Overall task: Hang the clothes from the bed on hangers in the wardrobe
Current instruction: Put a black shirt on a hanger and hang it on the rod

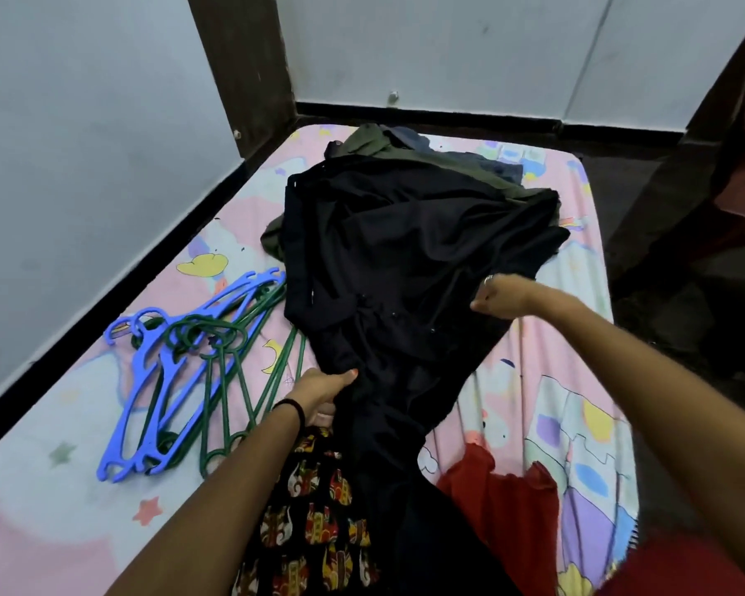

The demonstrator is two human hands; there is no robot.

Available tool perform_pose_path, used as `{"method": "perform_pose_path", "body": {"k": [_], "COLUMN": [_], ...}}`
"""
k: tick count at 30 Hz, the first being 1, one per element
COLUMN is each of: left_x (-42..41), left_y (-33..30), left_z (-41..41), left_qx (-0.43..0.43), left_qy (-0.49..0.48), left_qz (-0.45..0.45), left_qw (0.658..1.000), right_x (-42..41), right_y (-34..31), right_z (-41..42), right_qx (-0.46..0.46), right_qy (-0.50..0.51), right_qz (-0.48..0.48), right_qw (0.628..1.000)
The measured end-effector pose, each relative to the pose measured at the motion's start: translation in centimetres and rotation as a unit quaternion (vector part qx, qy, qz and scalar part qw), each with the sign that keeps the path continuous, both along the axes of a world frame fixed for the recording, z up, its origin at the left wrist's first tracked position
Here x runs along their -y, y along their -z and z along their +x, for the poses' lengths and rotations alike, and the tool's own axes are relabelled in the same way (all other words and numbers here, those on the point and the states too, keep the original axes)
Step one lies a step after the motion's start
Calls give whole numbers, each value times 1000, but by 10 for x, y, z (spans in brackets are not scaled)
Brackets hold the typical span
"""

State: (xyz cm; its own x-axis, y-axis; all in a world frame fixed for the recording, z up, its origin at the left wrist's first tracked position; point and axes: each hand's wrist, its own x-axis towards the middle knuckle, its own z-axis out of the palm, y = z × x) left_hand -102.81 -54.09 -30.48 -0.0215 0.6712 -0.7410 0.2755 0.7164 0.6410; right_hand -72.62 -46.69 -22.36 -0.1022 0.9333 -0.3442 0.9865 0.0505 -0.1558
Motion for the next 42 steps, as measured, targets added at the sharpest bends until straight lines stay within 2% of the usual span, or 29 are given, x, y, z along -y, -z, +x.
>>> {"method": "perform_pose_path", "body": {"k": [7, 10, 13, 16, 18, 20, 22, 26, 30, 32, 35, 37, 39, 42], "left_x": [-43, -65, -90, -111, -122, -129, -131, -124, -110, -110, -120, -130, -140, -145], "left_y": [36, 42, 50, 60, 65, 66, 67, 63, 39, 10, -57, -108, -168, -278], "left_z": [-3, -10, -16, -19, -22, -23, -28, -31, -26, -23, -22, -18, -11, 5], "left_qx": [-57, -36, 9, -8, -18, -6, 21, 49, 3, -39, -97, -145, -200, -270], "left_qy": [-112, -168, -230, -255, -250, -237, -228, -217, -235, -228, -181, -112, -34, 53], "left_qz": [46, 92, 91, 99, 95, 80, 63, 58, 103, 172, 294, 373, 468, 581], "left_qw": [991, 981, 969, 962, 964, 968, 971, 973, 966, 958, 934, 910, 860, 766], "right_x": [-129, -171, -206, -236, -253, -260, -255, -233, -205, -189, -163, -140, -113, -69], "right_y": [-32, -37, -31, -18, -10, -3, -1, -5, -33, -65, -129, -174, -222, -294], "right_z": [-80, -149, -213, -257, -276, -289, -295, -277, -238, -211, -165, -126, -87, -35], "right_qx": [4, 64, 110, 171, 223, 296, 327, 317, 244, 213, 182, 166, 141, 102], "right_qy": [-90, -181, -247, -299, -319, -318, -296, -279, -259, -220, -130, -65, 1, 76], "right_qz": [122, 239, 320, 327, 297, 253, 224, 201, 226, 257, 308, 341, 382, 447], "right_qw": [988, 952, 908, 880, 872, 865, 869, 884, 907, 917, 925, 923, 913, 886]}}
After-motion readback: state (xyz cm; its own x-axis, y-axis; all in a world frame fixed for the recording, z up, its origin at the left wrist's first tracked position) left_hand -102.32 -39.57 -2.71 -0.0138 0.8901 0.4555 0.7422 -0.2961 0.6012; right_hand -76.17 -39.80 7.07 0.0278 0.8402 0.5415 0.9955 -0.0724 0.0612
